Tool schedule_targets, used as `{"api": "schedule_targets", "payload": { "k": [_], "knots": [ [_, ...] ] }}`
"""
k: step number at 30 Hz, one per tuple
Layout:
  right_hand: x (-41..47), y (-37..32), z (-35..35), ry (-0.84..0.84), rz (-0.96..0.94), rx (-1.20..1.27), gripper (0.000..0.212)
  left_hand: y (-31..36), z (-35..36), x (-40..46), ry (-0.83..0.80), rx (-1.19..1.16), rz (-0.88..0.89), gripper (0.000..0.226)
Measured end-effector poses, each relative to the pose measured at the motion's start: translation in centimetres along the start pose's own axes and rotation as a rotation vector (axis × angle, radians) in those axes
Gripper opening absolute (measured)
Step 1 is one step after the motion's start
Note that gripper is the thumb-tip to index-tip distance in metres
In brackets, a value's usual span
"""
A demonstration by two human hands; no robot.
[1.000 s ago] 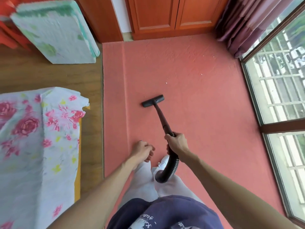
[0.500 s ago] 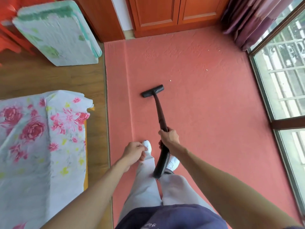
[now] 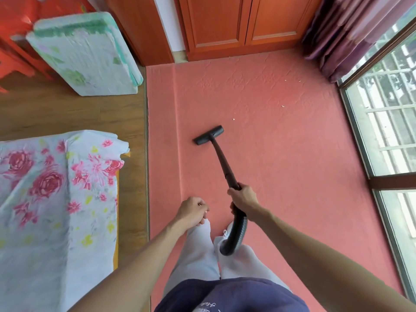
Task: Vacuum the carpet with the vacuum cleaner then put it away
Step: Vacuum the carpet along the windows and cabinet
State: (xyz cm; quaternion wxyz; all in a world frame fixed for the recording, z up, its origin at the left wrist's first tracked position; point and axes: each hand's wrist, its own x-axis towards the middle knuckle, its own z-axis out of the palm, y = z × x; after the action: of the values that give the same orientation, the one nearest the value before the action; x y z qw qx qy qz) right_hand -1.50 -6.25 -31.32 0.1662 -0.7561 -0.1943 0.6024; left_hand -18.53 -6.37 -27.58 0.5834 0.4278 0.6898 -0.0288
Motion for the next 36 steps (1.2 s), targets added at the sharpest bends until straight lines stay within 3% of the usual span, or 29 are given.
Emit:
{"api": "schedule_targets", "payload": {
  "k": [6, 12, 17, 20, 25, 33, 36],
  "knots": [
    [3.9, -3.3, 2.4, 0.007, 0.104, 0.141, 0.021, -0.8, -1.9, -0.3, 0.055, -0.101, -0.028, 0.019],
    [-0.2, 0.4, 3.6, 0.053, 0.21, 0.286, 0.017, -0.6, -2.2, 0.1, 0.061, -0.135, -0.024, 0.019],
    [-5.4, 5.3, -0.4, -0.007, 0.196, 0.017, 0.018, -0.2, -0.9, -0.3, 0.032, -0.06, 0.013, 0.018],
    [-6.5, 6.8, -2.8, -0.046, 0.202, -0.011, 0.016, -0.4, -0.6, -0.5, 0.023, -0.006, 0.032, 0.017],
    [-5.5, 5.0, 1.5, -0.075, 0.137, -0.13, 0.018, -1.4, -0.3, -1.4, 0.029, 0.015, 0.021, 0.016],
    [-3.5, -0.1, 6.2, -0.017, 0.053, -0.021, 0.02, -6.1, -1.1, -3.8, 0.084, -0.065, -0.03, 0.02],
    [-6.0, 1.5, 7.3, -0.031, 0.103, 0.042, 0.019, -8.7, -1.7, -4.7, 0.119, -0.121, -0.097, 0.021]
  ]
}}
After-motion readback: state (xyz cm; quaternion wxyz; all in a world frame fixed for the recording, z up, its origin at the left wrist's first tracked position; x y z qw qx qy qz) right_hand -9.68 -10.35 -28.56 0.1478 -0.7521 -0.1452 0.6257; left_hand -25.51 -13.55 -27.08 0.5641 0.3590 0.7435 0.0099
